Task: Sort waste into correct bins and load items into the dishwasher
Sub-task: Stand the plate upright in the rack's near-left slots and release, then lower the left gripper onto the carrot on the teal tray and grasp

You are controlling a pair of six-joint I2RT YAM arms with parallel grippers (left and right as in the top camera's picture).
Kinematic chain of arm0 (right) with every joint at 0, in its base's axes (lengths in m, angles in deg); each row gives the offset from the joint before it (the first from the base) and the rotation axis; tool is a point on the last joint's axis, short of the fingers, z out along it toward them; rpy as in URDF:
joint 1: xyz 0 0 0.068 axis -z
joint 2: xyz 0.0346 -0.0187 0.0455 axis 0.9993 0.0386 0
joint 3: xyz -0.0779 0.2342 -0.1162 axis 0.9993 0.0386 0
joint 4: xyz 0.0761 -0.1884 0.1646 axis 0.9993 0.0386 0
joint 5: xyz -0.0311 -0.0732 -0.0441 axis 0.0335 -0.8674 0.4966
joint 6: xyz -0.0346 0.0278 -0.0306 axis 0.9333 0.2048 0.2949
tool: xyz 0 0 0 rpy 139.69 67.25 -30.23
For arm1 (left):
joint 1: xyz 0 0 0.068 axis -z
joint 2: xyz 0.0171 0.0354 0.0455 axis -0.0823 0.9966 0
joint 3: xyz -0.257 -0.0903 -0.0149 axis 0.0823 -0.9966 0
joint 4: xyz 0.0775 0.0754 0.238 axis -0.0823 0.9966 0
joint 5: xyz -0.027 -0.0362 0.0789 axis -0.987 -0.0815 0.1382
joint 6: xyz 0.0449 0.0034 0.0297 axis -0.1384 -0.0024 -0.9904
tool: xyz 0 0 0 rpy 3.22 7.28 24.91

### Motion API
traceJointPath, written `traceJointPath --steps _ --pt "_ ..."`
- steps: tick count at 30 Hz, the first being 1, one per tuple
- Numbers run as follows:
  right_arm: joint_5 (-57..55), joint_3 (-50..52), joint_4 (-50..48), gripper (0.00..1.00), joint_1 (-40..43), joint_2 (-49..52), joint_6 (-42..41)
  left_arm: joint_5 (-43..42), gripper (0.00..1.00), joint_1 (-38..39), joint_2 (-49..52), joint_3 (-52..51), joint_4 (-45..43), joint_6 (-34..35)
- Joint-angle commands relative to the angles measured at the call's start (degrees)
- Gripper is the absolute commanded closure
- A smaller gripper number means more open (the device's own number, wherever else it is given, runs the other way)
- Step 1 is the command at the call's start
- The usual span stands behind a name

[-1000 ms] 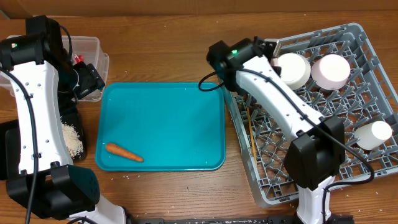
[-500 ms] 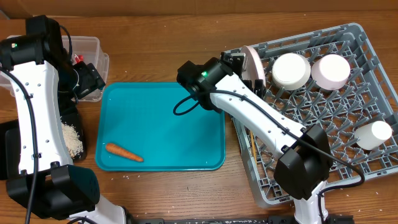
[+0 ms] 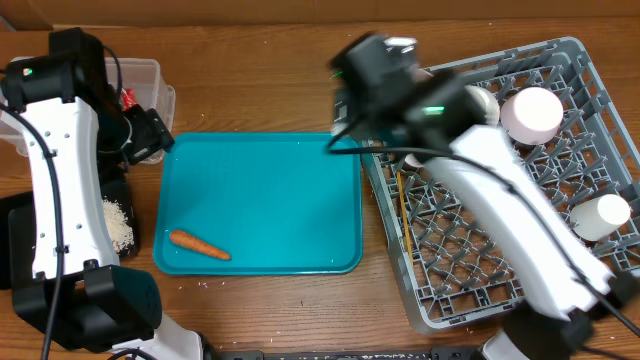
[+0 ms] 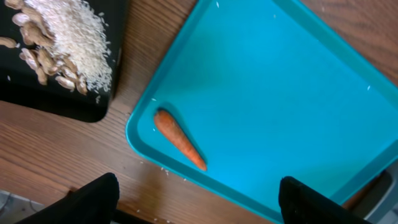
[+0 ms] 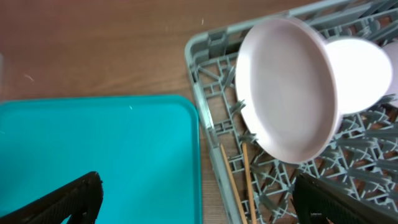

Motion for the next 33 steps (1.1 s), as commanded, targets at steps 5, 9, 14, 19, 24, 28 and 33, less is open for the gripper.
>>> traceJointPath --steps 5,9,14,19,24,28,33 --pt "10.19 -1.22 6.67 0.00 18.47 -4.92 2.97 2.16 0.13 6.03 -0.46 -2.80 2.43 4.31" --pt "13.00 -1.20 11.61 0.00 29.79 -4.37 5.38 2.05 0.13 9.03 -0.46 -7.30 2.21 5.57" --pt "15.93 -0.52 14.43 0.00 38.47 -3.15 12.26 2.08 0.12 11.89 -0.46 -15.54 0.55 7.41" --pt "16.94 3.21 14.14 0.00 42.88 -2.93 15.82 2.14 0.12 12.52 -0.48 -22.71 -0.39 9.31" --pt "17.00 5.84 13.25 0.00 44.72 -2.89 15.82 5.20 0.08 12.31 -0.70 -28.74 -3.85 13.75" --pt "17.00 6.01 12.92 0.00 45.05 -2.89 15.82 4.66 0.08 12.28 -0.68 -33.83 -10.51 15.80" --pt "17.00 6.01 12.92 0.00 45.05 -2.89 15.82 5.16 0.10 12.28 -0.68 -40.24 -21.77 19.21"
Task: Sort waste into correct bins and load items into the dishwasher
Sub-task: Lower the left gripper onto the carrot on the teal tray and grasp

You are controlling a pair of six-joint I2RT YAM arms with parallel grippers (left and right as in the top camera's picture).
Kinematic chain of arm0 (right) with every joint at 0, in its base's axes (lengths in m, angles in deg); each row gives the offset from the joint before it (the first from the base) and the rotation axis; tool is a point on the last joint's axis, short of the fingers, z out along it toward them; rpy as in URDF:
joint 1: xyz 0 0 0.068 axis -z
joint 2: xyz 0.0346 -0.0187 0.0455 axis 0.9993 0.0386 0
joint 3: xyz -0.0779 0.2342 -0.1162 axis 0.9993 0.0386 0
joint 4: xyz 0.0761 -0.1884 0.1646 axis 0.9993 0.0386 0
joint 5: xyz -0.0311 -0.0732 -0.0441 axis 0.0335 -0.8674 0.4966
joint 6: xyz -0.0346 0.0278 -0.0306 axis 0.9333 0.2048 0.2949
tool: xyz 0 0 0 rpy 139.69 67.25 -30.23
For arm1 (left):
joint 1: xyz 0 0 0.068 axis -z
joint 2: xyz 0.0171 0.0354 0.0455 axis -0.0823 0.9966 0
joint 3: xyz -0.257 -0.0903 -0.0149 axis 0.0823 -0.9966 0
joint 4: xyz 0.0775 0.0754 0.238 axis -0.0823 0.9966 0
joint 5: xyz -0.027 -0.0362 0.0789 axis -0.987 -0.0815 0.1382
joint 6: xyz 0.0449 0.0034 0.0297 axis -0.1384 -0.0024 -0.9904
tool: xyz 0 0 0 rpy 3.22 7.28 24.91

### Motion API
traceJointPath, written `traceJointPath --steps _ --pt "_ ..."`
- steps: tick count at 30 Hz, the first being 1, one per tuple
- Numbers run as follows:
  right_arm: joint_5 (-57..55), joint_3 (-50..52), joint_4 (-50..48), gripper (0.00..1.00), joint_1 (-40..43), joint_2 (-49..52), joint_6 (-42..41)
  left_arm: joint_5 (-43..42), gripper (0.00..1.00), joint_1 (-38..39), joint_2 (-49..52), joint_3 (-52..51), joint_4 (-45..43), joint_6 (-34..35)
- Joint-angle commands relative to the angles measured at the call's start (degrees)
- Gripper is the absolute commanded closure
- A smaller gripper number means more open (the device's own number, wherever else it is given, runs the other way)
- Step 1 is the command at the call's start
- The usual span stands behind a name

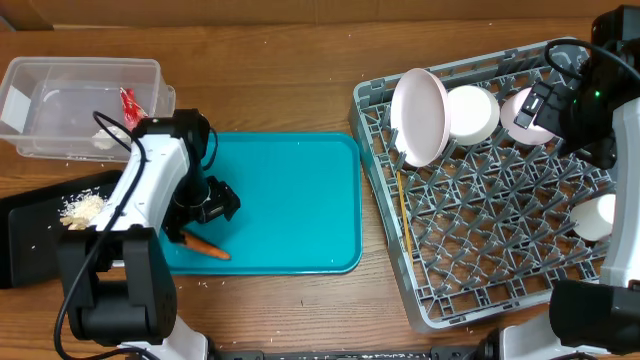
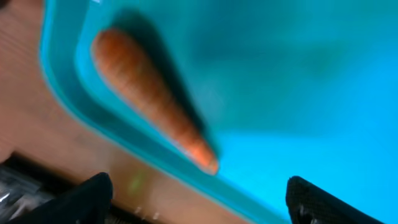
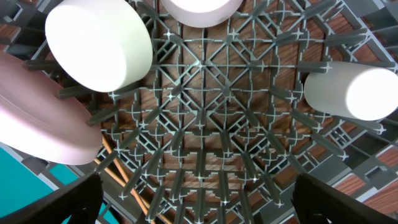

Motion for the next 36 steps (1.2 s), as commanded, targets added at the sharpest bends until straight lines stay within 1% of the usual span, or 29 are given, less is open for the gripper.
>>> traceJointPath --steps 1,5,10,12,17,19,20,25,28,30,32,33,34,35,36 --pt "0.76 0.20 -0.15 0.00 0.33 -0.20 1.46 1.51 0.10 -0.11 -0.44 -3.72 -4.90 3.72" --pt "0.76 0.20 -0.28 0.00 0.33 -0.20 1.49 5.20 0.12 -0.11 -0.44 -6.36 -10.91 5.01" --pt "0.74 0.24 -0.68 0.00 0.33 -0.20 1.49 6.95 0.13 -0.09 -0.42 -8.28 -14.27 8.44" --pt "0.72 0.24 -0.68 0.00 0.33 -0.20 1.49 6.97 0.13 -0.09 -0.42 -8.46 -14.12 8.39" --pt "0.52 0.24 -0.68 0.00 0.33 -0.20 1.49 7.15 0.12 -0.09 -0.42 -8.52 -9.81 9.62" --pt "0.52 0.24 -0.68 0.00 0.33 -0.20 1.49 7.34 0.12 -0.11 -0.42 -9.11 -9.99 10.75" --pt "0.52 0.24 -0.63 0.00 0.33 -0.20 1.49 7.67 0.10 -0.11 -0.42 -9.62 -10.56 11.26" --pt "0.52 0.24 -0.57 0.00 0.33 -0.20 1.49 8.41 0.09 -0.11 -0.42 -16.00 -19.12 11.39" --pt "0.52 0.24 -0.57 0.00 0.33 -0.20 1.49 8.46 0.10 -0.09 -0.42 -18.40 -22.51 11.34" --pt "0.55 0.24 -0.59 0.00 0.33 -0.20 1.49 8.50 0.14 -0.09 -0.42 -18.97 -23.56 11.10" --pt "0.55 0.24 -0.57 0.00 0.33 -0.20 1.49 8.48 0.20 -0.09 -0.42 -18.88 -24.17 11.10" --pt "0.52 0.24 -0.57 0.00 0.33 -0.20 1.49 8.48 0.26 -0.09 -0.42 -18.88 -24.44 11.06" --pt "0.55 0.24 -0.57 0.00 0.33 -0.20 1.49 8.48 0.36 -0.09 -0.42 -18.88 -24.57 10.84" --pt "0.52 0.24 -0.57 0.00 0.33 -0.20 1.49 8.48 0.43 -0.09 -0.42 -18.88 -24.76 10.49" --pt "0.52 0.24 -0.57 0.00 0.33 -0.20 1.49 8.48 0.46 -0.09 -0.42 -18.88 -24.79 10.45"
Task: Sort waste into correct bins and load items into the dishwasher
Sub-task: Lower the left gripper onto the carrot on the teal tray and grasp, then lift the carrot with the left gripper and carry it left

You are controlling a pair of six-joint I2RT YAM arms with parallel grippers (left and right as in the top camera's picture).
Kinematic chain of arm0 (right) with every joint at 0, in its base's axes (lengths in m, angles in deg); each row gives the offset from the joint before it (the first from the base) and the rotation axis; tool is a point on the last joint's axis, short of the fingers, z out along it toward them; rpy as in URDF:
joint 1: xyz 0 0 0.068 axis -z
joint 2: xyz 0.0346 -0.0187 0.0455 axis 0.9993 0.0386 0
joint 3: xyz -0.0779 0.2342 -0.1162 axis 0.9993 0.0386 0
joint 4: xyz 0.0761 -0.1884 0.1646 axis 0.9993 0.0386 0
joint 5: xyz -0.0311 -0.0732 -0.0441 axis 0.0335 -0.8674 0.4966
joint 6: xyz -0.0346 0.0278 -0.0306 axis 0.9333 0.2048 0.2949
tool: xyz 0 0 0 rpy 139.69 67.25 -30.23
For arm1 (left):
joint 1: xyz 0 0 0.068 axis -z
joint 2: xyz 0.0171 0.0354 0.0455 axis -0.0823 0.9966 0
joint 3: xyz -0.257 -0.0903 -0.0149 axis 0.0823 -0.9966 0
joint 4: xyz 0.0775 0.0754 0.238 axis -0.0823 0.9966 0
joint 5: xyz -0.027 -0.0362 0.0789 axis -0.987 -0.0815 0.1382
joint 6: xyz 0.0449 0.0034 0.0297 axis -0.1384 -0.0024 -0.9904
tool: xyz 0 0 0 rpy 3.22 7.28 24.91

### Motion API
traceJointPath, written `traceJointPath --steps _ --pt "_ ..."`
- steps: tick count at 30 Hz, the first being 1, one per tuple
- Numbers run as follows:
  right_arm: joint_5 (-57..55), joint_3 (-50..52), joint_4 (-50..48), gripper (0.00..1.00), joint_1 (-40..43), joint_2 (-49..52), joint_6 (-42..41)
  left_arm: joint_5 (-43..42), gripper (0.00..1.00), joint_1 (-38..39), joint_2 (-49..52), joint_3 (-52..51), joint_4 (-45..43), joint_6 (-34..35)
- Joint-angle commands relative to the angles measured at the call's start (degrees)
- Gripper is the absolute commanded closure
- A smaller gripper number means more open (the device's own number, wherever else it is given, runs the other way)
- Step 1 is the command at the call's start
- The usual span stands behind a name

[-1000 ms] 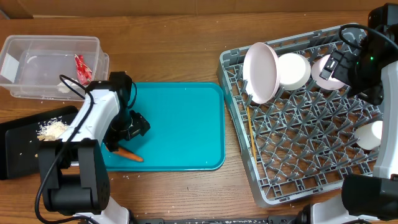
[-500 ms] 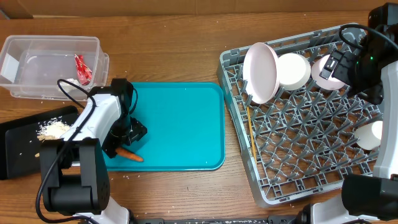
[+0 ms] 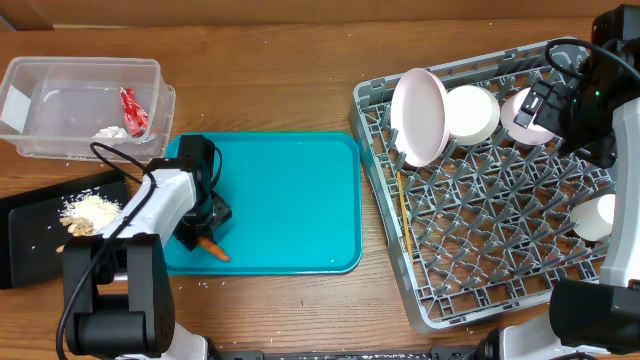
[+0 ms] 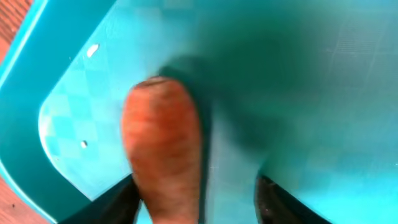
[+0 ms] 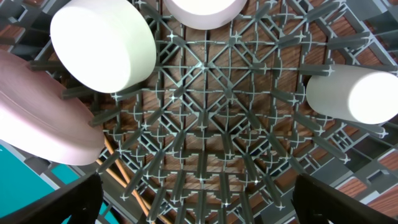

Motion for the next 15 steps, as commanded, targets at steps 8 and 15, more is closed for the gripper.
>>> traceJointPath --steps 8,15 --pt "0.26 0.24 -0.15 0.00 0.33 -0.20 1.07 1.44 0.72 -0.11 2.60 -2.34 -1.29 -0.22" --pt "0.28 0.24 0.09 0.00 0.33 -0.20 1.07 0.94 0.77 -0.11 2.60 -0.02 -3.56 -7.74"
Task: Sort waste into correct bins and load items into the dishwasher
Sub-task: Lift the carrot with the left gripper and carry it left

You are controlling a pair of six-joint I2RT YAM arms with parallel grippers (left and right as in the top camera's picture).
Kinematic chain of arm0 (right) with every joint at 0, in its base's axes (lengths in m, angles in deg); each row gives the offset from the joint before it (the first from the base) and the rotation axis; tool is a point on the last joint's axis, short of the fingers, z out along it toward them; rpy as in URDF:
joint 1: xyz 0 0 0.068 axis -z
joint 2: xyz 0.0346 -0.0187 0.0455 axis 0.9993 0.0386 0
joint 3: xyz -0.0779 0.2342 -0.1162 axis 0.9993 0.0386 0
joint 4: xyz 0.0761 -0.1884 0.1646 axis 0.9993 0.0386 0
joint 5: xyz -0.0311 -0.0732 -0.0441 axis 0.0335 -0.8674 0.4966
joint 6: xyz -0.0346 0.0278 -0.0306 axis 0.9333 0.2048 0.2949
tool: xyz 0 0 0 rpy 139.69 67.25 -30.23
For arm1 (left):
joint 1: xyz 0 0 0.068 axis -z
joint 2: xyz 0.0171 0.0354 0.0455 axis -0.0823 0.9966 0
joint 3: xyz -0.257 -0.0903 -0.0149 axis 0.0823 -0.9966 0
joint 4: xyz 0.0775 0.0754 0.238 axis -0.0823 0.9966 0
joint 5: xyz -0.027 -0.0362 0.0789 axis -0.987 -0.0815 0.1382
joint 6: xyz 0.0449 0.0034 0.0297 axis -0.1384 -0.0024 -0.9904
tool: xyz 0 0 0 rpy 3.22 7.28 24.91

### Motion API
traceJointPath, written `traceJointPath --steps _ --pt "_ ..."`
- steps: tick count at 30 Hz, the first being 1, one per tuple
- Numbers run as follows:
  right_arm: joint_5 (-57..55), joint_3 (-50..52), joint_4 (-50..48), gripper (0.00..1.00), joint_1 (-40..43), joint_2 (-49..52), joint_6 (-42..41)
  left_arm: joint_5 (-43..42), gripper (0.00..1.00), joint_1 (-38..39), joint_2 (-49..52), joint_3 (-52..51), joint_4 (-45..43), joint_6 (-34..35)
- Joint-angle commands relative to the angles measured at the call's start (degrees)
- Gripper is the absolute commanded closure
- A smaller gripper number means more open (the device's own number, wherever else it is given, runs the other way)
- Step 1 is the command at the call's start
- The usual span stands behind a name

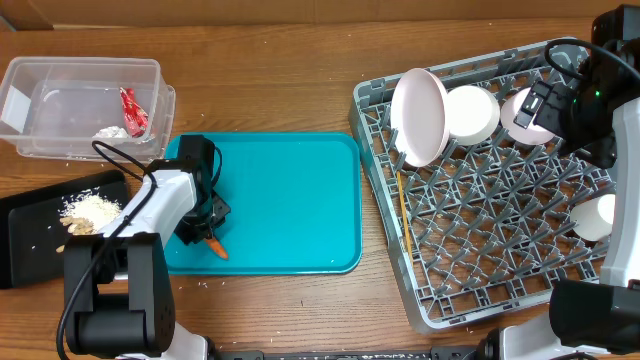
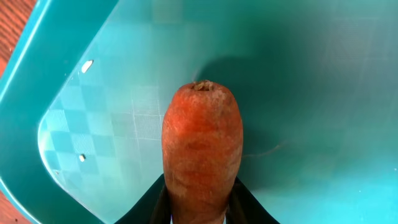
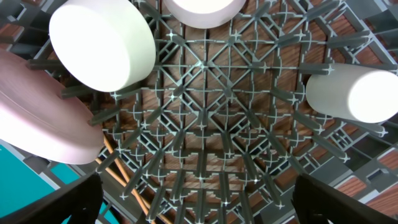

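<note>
An orange carrot [image 1: 215, 247] lies in the front left corner of the teal tray [image 1: 290, 200]. My left gripper [image 1: 205, 232] is down on it. In the left wrist view the carrot [image 2: 201, 143] fills the gap between the two black fingers, and the left gripper [image 2: 200, 208] is shut on its thick end over the tray [image 2: 311, 93]. My right gripper [image 1: 570, 100] hangs above the back right of the grey dish rack [image 1: 480, 240]. Seen from the right wrist, the right gripper [image 3: 196, 199] is wide open and holds nothing above the rack [image 3: 211, 124].
The rack holds a pink plate [image 1: 418, 116] on edge, white cups [image 1: 470, 113] and chopsticks [image 1: 403, 215]. A clear bin [image 1: 80, 105] with a red wrapper [image 1: 133, 110] stands at the back left. A black bin [image 1: 40, 235] with rice lies left of the tray.
The left fingers stood apart on either side of the carrot; now they are shut on it, and it sits centred between them. The right arm has not moved.
First my left gripper was open by the bins at the tray's left side, with the carrot lying loose, and my right gripper was by the plate. Then the left was low over the carrot and the right at the rack's far side. The left later straddled the carrot and now grips it.
</note>
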Motion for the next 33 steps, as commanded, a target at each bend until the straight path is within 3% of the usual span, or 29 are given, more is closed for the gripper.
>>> traceJointPath --steps 1,4,11,15,24,33 --pt "0.28 0.22 -0.09 0.00 0.33 -0.20 1.09 0.11 0.78 -0.09 2.36 1.44 -1.46 -6.10" --pt "0.28 0.22 -0.07 0.00 0.33 -0.20 1.09 -2.91 0.86 0.02 2.34 7.52 1.53 -9.77" --pt "0.31 0.22 0.37 0.00 0.33 -0.20 1.09 -12.72 0.90 1.53 2.34 22.60 7.87 -13.20" --pt "0.31 0.22 0.35 0.00 0.33 -0.20 1.07 -18.82 0.90 6.95 2.34 32.54 8.83 -15.28" --pt "0.28 0.22 0.55 0.00 0.33 -0.20 1.09 -17.97 0.94 16.17 2.34 40.72 7.93 -16.13" --pt "0.26 0.22 0.52 0.00 0.33 -0.20 1.11 -9.38 0.96 14.49 2.21 45.35 18.45 -16.09"
